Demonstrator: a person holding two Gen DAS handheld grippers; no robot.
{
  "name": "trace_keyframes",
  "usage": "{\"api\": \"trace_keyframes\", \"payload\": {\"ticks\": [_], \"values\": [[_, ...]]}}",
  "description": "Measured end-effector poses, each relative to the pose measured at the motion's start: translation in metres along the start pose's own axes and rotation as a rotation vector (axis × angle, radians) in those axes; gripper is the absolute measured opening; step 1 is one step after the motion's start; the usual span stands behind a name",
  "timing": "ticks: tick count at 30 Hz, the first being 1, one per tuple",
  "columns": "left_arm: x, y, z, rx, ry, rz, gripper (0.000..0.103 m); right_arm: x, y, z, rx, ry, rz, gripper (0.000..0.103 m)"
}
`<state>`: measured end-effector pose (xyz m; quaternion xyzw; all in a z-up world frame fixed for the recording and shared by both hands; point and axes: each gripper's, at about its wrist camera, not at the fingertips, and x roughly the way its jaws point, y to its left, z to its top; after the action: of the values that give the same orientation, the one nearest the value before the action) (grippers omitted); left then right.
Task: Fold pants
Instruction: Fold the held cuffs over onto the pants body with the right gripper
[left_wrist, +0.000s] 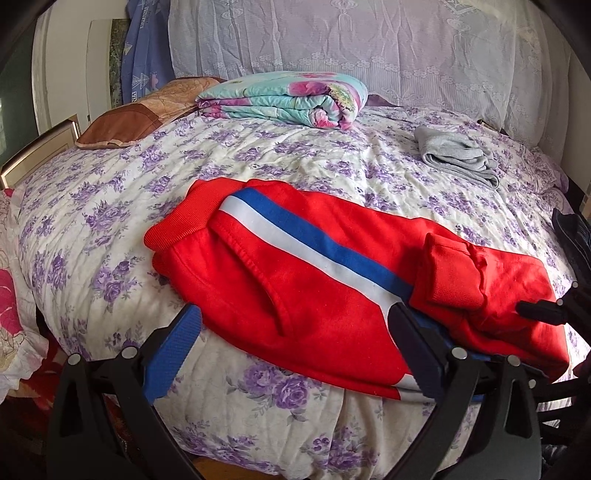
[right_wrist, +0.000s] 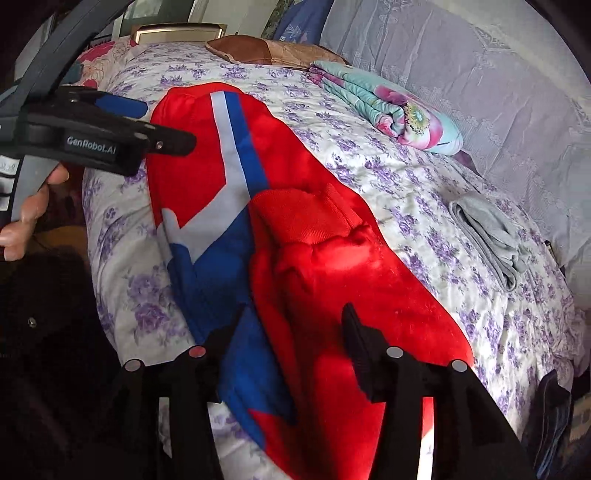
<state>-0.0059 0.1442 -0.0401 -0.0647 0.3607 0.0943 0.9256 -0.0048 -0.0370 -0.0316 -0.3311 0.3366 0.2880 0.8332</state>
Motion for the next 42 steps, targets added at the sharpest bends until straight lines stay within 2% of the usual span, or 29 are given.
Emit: {"api": "trace_keyframes", "payload": {"ticks": [6, 7, 8, 9, 13, 16, 19, 21, 22, 23, 25, 26, 28, 30, 31, 32, 33, 34, 36, 37, 40, 42], "values": [[-0.001, 0.002, 0.001, -0.014, -0.005, -0.005, 0.099, 0.002, -0.004, -0.035, 0.021, 0.065, -0.186, 0.050], [0.000, 0.002, 0.001, -0.015, -0.001, -0.007, 0.099, 0.001, -0.004, -0.039, 0.027, 0.059, -0.214, 0.044], [0.001, 0.001, 0.001, -0.013, 0.002, -0.009, 0.099, 0.001, -0.004, -0.042, 0.032, 0.065, -0.234, 0.022], [0.003, 0.000, 0.000, -0.009, 0.007, -0.011, 0.099, -0.001, -0.006, -0.044, 0.034, 0.070, -0.257, 0.014], [0.002, -0.008, 0.000, 0.011, 0.010, -0.027, 0.099, -0.014, -0.006, -0.053, 0.009, 0.061, -0.272, 0.013], [0.000, -0.015, 0.001, 0.027, -0.001, -0.032, 0.099, -0.005, -0.002, -0.067, -0.036, 0.093, -0.277, 0.013], [0.000, -0.020, 0.001, 0.036, 0.003, -0.038, 0.099, -0.005, 0.002, -0.070, -0.064, 0.070, -0.278, 0.015], [-0.001, -0.029, 0.004, 0.052, 0.008, -0.059, 0.099, -0.013, 0.003, -0.071, -0.063, 0.037, -0.260, 0.019], [-0.003, -0.036, 0.006, 0.069, 0.002, -0.072, 0.099, -0.020, 0.001, -0.070, -0.043, 0.010, -0.230, 0.026], [-0.007, -0.045, 0.008, 0.093, -0.008, -0.087, 0.099, -0.030, -0.002, -0.069, -0.014, -0.022, -0.188, 0.034], [-0.013, -0.068, 0.011, 0.160, -0.031, -0.115, 0.099, -0.052, -0.016, -0.067, 0.078, -0.092, -0.090, 0.036], [-0.016, -0.082, 0.012, 0.205, -0.047, -0.113, 0.099, -0.061, -0.027, -0.067, 0.140, -0.118, -0.045, 0.036], [-0.014, -0.109, 0.012, 0.289, -0.083, -0.078, 0.099, -0.070, -0.058, -0.069, 0.285, -0.148, -0.008, 0.036], [-0.001, -0.131, 0.010, 0.344, -0.058, -0.080, 0.099, -0.065, -0.092, -0.072, 0.444, -0.144, 0.021, 0.036], [0.010, -0.140, 0.007, 0.370, -0.035, -0.066, 0.099, -0.055, -0.105, -0.077, 0.510, -0.127, 0.053, 0.032], [0.022, -0.147, 0.003, 0.395, -0.011, -0.037, 0.099, -0.039, -0.113, -0.081, 0.557, -0.071, 0.094, 0.017], [0.034, -0.149, -0.001, 0.410, 0.026, -0.029, 0.099, -0.020, -0.112, -0.086, 0.557, 0.011, 0.148, 0.009], [0.045, -0.149, -0.006, 0.416, 0.067, -0.037, 0.099, -0.001, -0.099, -0.091, 0.496, 0.093, 0.171, 0.008], [0.053, -0.139, -0.011, 0.379, 0.073, -0.092, 0.099, -0.001, -0.072, -0.097, 0.345, 0.045, 0.080, 0.008], [0.054, -0.134, -0.012, 0.359, 0.085, -0.116, 0.099, -0.004, -0.070, -0.098, 0.338, 0.042, 0.071, 0.007], [0.048, -0.130, -0.007, 0.306, 0.108, -0.143, 0.099, -0.022, -0.078, -0.097, 0.415, -0.006, 0.115, 0.008], [0.028, -0.135, -0.005, 0.318, 0.057, -0.163, 0.098, -0.036, -0.077, -0.095, 0.400, -0.028, 0.156, 0.008]]}}
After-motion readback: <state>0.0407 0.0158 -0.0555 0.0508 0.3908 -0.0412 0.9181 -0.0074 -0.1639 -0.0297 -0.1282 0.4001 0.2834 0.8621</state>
